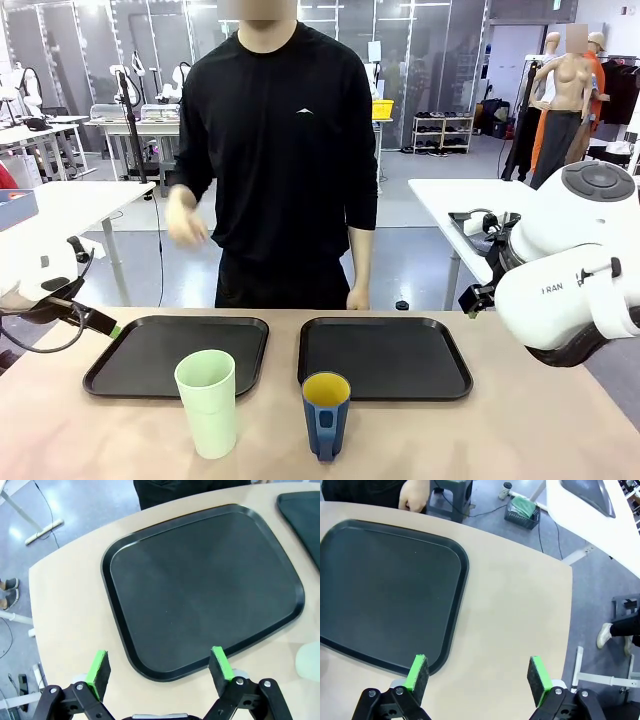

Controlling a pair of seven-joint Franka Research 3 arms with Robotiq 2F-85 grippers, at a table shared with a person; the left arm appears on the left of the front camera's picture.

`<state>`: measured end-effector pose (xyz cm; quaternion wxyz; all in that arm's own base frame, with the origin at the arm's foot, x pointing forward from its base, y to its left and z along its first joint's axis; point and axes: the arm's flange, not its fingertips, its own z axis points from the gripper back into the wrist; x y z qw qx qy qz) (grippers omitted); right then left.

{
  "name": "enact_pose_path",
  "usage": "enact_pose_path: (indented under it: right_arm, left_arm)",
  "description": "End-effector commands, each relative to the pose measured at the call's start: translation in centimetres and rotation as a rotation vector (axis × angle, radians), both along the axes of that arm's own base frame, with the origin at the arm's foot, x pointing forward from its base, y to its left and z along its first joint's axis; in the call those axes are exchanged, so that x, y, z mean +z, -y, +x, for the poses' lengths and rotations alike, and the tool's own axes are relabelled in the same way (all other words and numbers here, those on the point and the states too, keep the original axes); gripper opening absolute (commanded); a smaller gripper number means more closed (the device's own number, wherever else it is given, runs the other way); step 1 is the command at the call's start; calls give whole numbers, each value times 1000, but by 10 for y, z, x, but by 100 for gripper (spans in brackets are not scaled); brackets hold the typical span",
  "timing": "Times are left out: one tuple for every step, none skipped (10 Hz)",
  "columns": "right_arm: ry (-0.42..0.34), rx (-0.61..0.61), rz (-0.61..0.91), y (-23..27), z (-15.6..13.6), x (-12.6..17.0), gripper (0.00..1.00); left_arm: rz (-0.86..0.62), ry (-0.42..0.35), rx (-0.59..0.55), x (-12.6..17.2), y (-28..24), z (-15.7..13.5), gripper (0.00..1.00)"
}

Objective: Sort and store the cups by type.
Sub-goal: Pick up the Reusable plastic cup.

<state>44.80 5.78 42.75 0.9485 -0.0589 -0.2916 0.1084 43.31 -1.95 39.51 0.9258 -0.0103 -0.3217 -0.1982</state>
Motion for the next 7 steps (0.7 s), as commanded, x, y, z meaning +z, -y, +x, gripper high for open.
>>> enact_pose_path:
  right_arm:
    - [-2,4,-8,0,0,0,100]
    - [-2,4,-8,0,0,0,100]
    - [-2,4,-8,0,0,0,100]
    - [-2,4,-8,0,0,0,100]
    - [-2,4,-8,0,0,0,100]
    - [-2,4,-8,0,0,0,100]
    - [-2,4,-8,0,0,0,100]
  left_arm:
    - [0,-3,-3,0,1,0,100]
    - [0,-3,-3,0,1,0,100]
    - [0,-3,-3,0,1,0,100]
    - [0,-3,-3,0,1,0,100]
    - [0,-3,-3,0,1,0,100]
    - [0,-3,-3,0,1,0,100]
    - [0,-3,-3,0,1,0,100]
